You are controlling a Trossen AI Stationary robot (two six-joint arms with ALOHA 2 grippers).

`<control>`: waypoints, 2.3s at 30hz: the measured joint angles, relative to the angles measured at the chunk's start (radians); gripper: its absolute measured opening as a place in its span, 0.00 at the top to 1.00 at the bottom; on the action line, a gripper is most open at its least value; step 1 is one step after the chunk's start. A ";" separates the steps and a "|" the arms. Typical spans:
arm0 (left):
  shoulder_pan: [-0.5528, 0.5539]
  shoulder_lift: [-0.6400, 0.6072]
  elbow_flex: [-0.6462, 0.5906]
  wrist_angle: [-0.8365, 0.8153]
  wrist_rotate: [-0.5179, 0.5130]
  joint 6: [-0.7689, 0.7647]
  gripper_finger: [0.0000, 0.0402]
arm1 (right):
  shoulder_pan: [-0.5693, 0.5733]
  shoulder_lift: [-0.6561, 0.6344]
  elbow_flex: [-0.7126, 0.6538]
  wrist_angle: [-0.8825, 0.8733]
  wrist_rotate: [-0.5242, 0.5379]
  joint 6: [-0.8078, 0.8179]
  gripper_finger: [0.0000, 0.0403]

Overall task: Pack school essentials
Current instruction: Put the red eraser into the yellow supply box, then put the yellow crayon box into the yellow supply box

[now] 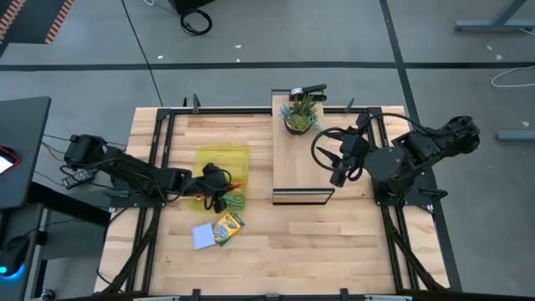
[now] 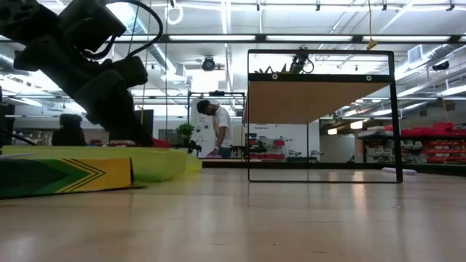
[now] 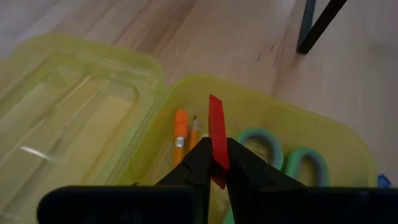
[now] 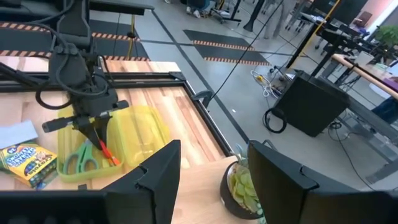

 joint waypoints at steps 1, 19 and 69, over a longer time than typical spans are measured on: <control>0.000 0.007 0.000 -0.002 0.000 -0.013 0.89 | 0.000 0.000 0.000 0.000 0.000 0.000 0.52; 0.000 0.138 0.000 0.089 0.000 0.004 0.57 | 0.000 0.001 0.000 0.000 0.000 0.011 0.52; -0.539 0.143 0.590 -0.996 -0.066 -0.591 0.58 | 0.035 0.001 -0.276 0.123 0.098 0.051 0.52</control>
